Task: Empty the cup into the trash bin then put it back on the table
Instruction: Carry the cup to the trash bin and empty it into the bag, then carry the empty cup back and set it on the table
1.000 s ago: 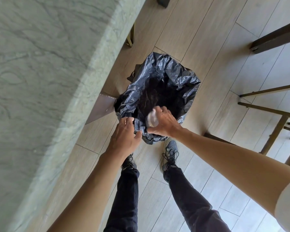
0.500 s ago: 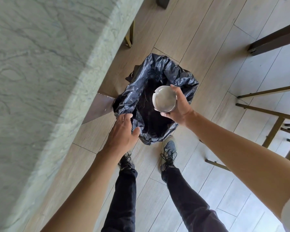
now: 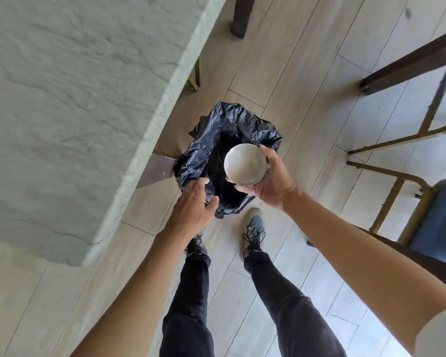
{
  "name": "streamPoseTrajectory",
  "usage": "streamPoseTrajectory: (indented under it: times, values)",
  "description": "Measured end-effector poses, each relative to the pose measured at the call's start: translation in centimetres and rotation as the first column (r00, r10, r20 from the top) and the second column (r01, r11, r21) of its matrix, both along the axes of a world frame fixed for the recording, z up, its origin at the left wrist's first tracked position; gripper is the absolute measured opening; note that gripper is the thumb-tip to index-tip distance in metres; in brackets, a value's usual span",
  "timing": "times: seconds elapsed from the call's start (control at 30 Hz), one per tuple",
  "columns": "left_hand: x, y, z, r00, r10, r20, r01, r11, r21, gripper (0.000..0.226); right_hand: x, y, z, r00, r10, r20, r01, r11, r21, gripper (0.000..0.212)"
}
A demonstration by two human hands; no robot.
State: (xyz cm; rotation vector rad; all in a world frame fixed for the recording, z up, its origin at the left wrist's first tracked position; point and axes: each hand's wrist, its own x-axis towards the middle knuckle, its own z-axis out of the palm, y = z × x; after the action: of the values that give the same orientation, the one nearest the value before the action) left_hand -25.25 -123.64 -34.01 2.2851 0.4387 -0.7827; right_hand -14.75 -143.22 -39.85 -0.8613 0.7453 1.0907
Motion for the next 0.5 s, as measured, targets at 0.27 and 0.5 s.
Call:
streamPoseTrajectory:
  times: [0.27,0.5]
  values:
    - [-2.8,-1.6,12.4,0.993,0.109,0.033,-0.108,0.994,-0.02,0.048,-1.8,-0.5,15.0,0.998,-0.053,0.025,0.052,0.998,0.026,0.067]
    - [-7.6,-2.5,25.5,0.973,0.174,0.153,-0.176,0.984,0.001,0.046,-2.5,-0.7,30.3,0.987,0.014,0.158,-0.02,0.999,0.035,0.056]
